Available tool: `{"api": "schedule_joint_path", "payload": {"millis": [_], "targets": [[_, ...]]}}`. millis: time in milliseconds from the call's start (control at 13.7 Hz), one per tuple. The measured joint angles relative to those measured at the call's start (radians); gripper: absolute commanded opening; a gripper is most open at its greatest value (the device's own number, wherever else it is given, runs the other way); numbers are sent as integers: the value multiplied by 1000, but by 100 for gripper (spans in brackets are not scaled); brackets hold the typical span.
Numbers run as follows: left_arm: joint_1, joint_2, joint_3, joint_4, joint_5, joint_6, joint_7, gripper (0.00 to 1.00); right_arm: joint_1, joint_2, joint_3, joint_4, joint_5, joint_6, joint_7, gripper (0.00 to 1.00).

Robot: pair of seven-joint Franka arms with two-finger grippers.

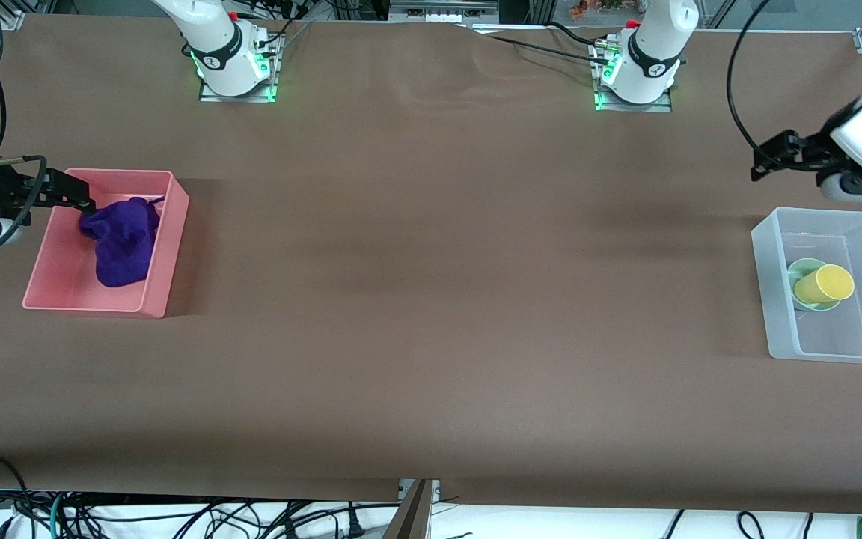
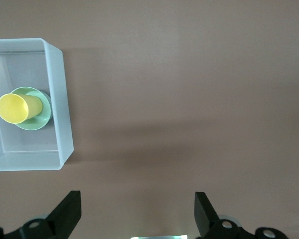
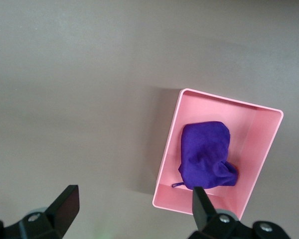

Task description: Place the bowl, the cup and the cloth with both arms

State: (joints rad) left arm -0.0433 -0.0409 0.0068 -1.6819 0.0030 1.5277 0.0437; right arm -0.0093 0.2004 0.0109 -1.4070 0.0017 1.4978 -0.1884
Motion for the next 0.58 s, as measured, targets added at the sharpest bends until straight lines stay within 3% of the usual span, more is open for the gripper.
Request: {"api": "schedule_joint_path", "payload": {"millis": [218,583], "targets": [[41,-1,-85,-15,0,25,-16,100,0,0,0,0,0,0,0,100],[47,-2,-79,-14,0,33,-17,100,0,0,0,0,0,3,0,100]]}}
